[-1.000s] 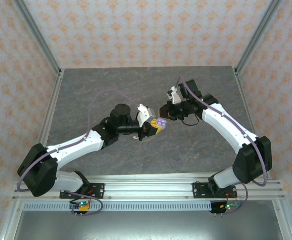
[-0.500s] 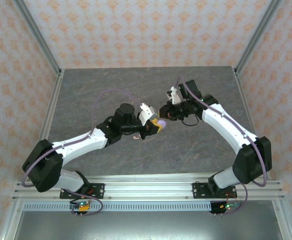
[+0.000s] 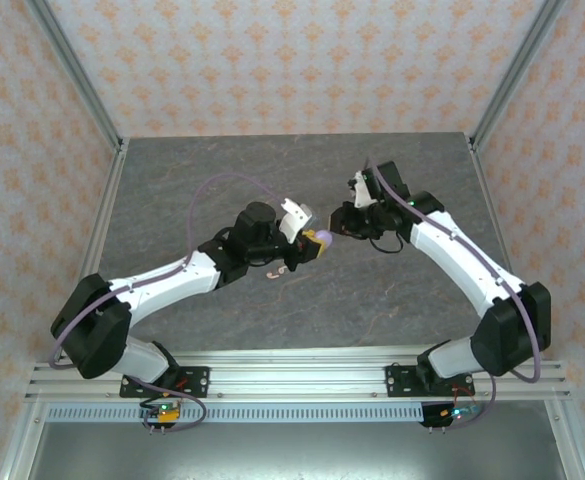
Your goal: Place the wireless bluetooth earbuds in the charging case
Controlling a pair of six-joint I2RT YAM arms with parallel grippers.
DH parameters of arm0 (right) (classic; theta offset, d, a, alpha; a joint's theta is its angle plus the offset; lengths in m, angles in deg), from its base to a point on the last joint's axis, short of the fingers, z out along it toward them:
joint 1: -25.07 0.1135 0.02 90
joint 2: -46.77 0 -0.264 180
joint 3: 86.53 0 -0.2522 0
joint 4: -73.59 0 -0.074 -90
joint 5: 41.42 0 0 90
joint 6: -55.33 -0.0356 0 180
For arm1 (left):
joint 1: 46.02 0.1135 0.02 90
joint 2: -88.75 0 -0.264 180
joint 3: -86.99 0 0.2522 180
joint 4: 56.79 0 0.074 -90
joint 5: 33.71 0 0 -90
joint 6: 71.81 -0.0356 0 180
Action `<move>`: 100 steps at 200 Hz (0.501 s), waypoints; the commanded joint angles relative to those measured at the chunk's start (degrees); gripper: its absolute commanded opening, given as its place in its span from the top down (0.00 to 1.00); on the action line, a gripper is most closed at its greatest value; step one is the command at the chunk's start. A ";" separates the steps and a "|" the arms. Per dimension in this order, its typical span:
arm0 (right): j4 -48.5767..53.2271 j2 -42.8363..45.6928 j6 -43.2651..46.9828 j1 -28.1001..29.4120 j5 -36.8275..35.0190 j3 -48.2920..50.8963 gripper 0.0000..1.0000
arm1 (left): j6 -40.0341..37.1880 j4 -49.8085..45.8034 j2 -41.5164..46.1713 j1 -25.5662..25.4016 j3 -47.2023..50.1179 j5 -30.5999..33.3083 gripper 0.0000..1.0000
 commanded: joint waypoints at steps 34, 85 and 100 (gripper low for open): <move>0.67 8.69 -4.58 -3.35 -16.28 4.98 0.73 | 12.87 -5.95 -5.42 3.92 -6.61 7.97 0.88; -0.23 10.26 -3.36 -3.40 -14.30 8.42 0.72 | 19.64 -21.04 -17.48 9.16 -21.12 7.73 0.89; -0.55 10.53 -3.71 -3.45 -13.87 9.36 0.72 | 20.78 -22.18 -21.10 9.96 -24.71 7.55 0.88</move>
